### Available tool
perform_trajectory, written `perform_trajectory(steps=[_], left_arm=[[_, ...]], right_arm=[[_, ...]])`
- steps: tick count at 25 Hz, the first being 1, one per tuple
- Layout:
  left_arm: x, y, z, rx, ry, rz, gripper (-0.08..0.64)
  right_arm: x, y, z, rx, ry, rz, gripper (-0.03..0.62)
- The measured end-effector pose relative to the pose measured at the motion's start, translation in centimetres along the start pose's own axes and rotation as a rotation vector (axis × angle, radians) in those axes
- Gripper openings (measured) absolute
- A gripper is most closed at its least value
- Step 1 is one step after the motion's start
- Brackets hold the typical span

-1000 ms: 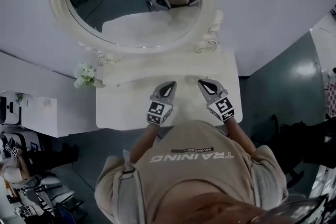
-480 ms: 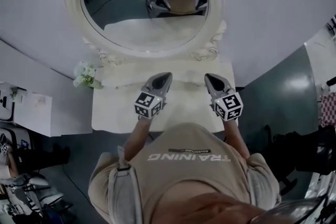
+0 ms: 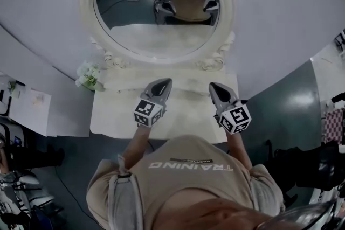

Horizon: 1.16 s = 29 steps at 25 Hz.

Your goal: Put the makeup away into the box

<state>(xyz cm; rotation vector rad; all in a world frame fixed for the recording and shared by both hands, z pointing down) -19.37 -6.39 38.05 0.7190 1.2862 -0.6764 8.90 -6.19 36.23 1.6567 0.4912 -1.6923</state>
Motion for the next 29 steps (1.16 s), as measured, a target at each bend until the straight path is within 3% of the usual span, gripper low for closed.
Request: perform_trajectory(steps=[16,24,29], left_arm=[[2.1,1.7,-0.3,-0.003,0.014,0.029,0.000],[1.6,2.4,-0.6,-0.063,-0.008,0.027,0.000],[1.2,2.3,-0.8,-0.087,0.000,0.028,0.000]], right_arm=[[1.1,-0.3,-1.1,0.010,-0.038,-0.154,0.003],[-0.2,-0.8,-1.3,0.004,-0.065,-0.121,0.003],[-0.2,-1.6,-1.3,-0.006,-0.078,-0.149,0.003]])
Point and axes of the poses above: the fingertips, and each gripper's own axes: z forward along the fingers, y to its right, x out of its top, the point moved 10 cm from there along -z, backward along the fingers, and after that the axes turned 8 degrees about z, right-handed, at the moved point
